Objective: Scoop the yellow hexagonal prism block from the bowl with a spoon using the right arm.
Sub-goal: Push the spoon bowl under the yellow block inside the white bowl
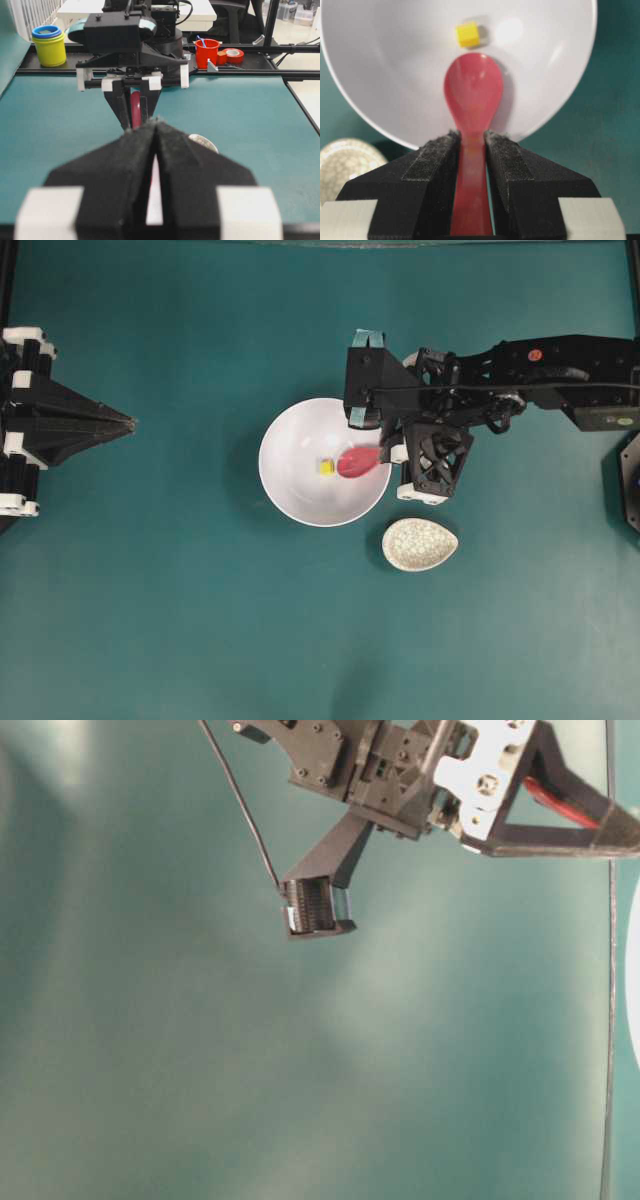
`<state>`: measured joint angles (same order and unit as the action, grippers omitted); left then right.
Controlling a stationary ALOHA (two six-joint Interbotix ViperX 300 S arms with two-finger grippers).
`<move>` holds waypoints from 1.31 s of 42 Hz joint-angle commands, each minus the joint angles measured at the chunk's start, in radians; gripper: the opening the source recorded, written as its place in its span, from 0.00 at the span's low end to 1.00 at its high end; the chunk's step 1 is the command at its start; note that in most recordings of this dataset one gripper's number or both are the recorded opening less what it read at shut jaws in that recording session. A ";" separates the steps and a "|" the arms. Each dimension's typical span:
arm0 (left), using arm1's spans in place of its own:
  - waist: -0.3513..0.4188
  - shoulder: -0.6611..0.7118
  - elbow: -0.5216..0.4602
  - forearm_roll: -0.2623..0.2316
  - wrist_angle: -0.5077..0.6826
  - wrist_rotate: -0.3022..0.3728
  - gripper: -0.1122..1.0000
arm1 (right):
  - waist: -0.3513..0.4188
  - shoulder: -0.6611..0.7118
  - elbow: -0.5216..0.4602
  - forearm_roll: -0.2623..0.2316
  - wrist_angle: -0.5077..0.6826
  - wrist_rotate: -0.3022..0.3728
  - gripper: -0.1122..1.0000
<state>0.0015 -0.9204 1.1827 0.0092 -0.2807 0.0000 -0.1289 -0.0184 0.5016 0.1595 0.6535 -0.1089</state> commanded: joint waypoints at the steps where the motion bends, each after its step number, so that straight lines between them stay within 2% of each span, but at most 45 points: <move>1: -0.002 0.009 -0.017 0.002 -0.005 0.000 0.10 | 0.008 -0.008 -0.021 0.002 -0.017 0.002 0.31; 18: -0.002 0.009 -0.017 0.003 -0.005 0.000 0.10 | 0.029 0.029 -0.028 0.011 -0.103 0.006 0.31; 40: -0.002 0.005 -0.017 0.003 -0.006 0.002 0.10 | 0.029 0.031 -0.026 0.011 -0.321 0.006 0.31; 55: -0.002 0.005 -0.017 0.003 -0.005 0.002 0.10 | 0.028 0.031 -0.026 0.009 -0.341 0.006 0.31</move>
<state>0.0000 -0.9204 1.1827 0.0092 -0.2807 0.0000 -0.1028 0.0291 0.4985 0.1672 0.3221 -0.1043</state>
